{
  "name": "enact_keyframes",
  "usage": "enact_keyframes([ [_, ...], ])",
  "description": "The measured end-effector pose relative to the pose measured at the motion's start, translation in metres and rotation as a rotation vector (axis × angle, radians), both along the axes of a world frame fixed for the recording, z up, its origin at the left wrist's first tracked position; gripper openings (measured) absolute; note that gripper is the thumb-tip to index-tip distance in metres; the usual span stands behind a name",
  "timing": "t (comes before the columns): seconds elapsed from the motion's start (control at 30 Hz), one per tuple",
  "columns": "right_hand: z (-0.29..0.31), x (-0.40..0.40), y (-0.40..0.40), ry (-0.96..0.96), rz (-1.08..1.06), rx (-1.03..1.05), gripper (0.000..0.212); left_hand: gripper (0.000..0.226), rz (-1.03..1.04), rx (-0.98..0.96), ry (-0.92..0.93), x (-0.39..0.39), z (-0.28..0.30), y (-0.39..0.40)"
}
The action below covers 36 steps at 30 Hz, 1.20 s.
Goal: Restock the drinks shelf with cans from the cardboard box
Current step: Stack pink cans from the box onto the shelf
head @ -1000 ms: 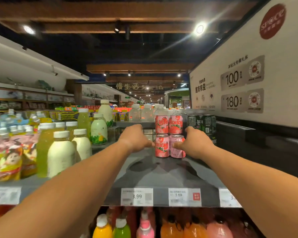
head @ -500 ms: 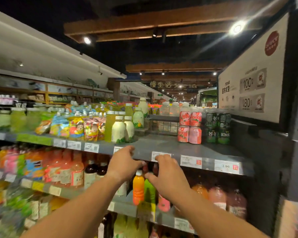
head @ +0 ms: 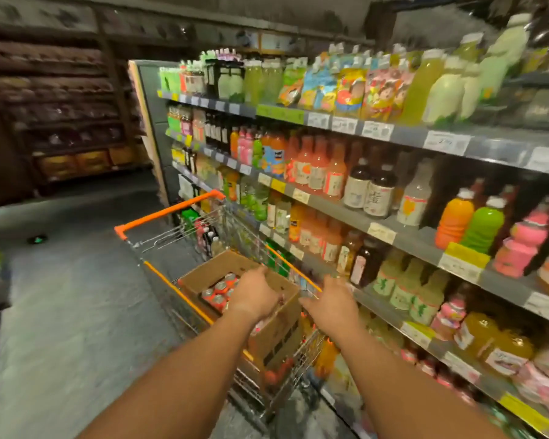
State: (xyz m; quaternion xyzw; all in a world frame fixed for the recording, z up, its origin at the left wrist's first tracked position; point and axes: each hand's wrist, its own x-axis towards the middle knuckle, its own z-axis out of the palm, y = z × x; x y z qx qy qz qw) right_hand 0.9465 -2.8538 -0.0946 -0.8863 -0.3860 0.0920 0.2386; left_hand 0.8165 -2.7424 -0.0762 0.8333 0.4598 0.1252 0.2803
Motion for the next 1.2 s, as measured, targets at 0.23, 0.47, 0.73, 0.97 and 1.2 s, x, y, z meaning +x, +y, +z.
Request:
enact_keyframes([
  [0.23,-0.057,-0.038,0.039,0.007,0.144,-0.126,0.066,0.042,0.151,-0.053,0.127,-0.057,-0.083,0.030],
  [0.47,-0.080,-0.001,0.066,-0.057,0.313,-0.201,0.058,0.051,0.264,-0.121,0.138,-0.026,-0.133,0.051],
  [0.73,-0.112,0.044,0.100,-0.047,0.436,-0.282,0.067,0.040,0.410,-0.242,0.126,0.010,-0.163,0.050],
  [0.97,-0.137,0.051,0.158,-0.047,0.521,-0.287,0.050,0.043,0.466,-0.309,0.104,0.009,-0.176,0.097],
  [1.2,-0.170,0.047,0.213,0.020,0.505,-0.305,0.056,0.042,0.419,-0.261,0.260,0.012,-0.196,0.168],
])
